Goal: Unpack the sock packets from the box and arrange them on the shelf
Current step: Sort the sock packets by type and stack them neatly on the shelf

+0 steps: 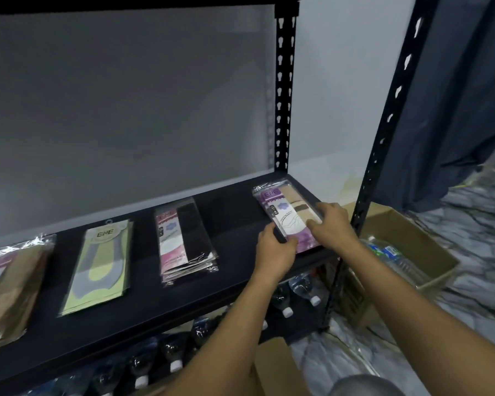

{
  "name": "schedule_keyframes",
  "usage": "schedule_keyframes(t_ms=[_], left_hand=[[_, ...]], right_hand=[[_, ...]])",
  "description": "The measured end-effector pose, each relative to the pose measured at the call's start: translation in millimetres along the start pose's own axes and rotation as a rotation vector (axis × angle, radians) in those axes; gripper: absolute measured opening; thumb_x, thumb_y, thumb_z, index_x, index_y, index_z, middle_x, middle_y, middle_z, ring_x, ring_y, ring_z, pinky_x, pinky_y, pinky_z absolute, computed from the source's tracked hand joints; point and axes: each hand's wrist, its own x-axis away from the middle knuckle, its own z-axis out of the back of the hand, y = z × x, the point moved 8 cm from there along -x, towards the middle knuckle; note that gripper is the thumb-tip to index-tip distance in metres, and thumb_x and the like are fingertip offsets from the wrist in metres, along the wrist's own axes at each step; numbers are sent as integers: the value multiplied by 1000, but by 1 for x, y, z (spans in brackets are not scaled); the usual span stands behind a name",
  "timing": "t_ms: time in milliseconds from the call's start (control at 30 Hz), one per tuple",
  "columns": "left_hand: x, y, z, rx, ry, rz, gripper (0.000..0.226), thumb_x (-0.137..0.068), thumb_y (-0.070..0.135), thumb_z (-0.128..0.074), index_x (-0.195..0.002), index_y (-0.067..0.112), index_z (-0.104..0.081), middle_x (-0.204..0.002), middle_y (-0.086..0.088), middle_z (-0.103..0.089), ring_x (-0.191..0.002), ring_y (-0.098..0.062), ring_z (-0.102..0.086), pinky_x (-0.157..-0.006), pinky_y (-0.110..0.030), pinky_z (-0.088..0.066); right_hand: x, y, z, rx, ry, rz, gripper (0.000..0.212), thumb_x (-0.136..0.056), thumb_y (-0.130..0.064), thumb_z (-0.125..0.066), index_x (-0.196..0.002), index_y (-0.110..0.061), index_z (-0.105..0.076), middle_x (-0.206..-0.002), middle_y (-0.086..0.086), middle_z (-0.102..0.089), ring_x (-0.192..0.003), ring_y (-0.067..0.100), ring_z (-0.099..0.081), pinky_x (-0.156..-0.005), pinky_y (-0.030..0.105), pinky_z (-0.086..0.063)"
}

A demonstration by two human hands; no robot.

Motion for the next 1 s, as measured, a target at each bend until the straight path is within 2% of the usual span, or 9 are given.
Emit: schedule_keyframes(t_ms=[167, 333, 433, 600, 733, 833, 1000], left_hand=[[-26, -9, -22, -29, -4, 4, 50, -81, 21, -66, -130, 22, -54, -128, 0, -57, -112, -17, -60, -98, -38, -51], [-47, -22, -27, -64, 25, 17, 55, -75, 21, -65, -129, 27, -55, -124, 1, -61, -114, -20, -59, -98, -43, -52], [-50, -25, -27, -66, 45, 8, 55, -77, 15, -66, -129, 27, -54, -124, 0, -61, -116, -21, -58, -97, -44, -52], [-49, -22, -23, -38, 55, -2, 51, -81, 10, -66, -129, 23, -55, -124, -3, -61, -109, -18, -61, -94, -41, -54], [-47, -23, -7, -24, 90, 4, 48, -80, 12, -65, -126, 21, -58, -121, -3, -64, -107, -18, -64, -92, -41, -55], [-45, -27, 14, 11, 129, 23, 40, -83, 6, -64, -122, 16, -61, -117, -3, -68, -102, -18, -66, -89, -38, -57], [-40, -35, 49, 22, 184, 43, 38, -83, 5, -64, -119, 17, -62, -114, -3, -69, -100, -18, -66, -89, -38, -57]], right_hand=[[-16, 26, -16, 10, -109, -52, 39, -76, -28, -60, -110, -8, -63, -104, 16, -62, -102, 36, -56, -86, 40, -51], [-28, 24, -22, -29, -101, -11, 40, -79, -27, -62, -115, -9, -64, -107, 15, -64, -97, 32, -60, -84, 41, -54], [-31, 24, -23, -56, -101, -8, 40, -81, -24, -64, -118, -7, -63, -111, 15, -66, -97, 31, -62, -84, 40, -55], [-31, 24, -28, -116, -113, -10, 36, -82, -15, -66, -116, -4, -64, -111, 13, -69, -97, 28, -65, -74, 27, -48], [-25, 14, -37, -155, -125, 11, 31, -81, -16, -66, -110, -5, -68, -103, 9, -72, -90, 24, -66, -72, 26, -49], [-22, 2, -52, -149, -132, 42, 31, -80, -21, -68, -107, -7, -69, -99, 10, -71, -88, 24, -66, -74, 28, -52], [-19, -22, -82, -143, -161, 84, 39, -77, -31, -68, -110, -12, -67, -106, 11, -66, -94, 27, -64, -83, 44, -56]])
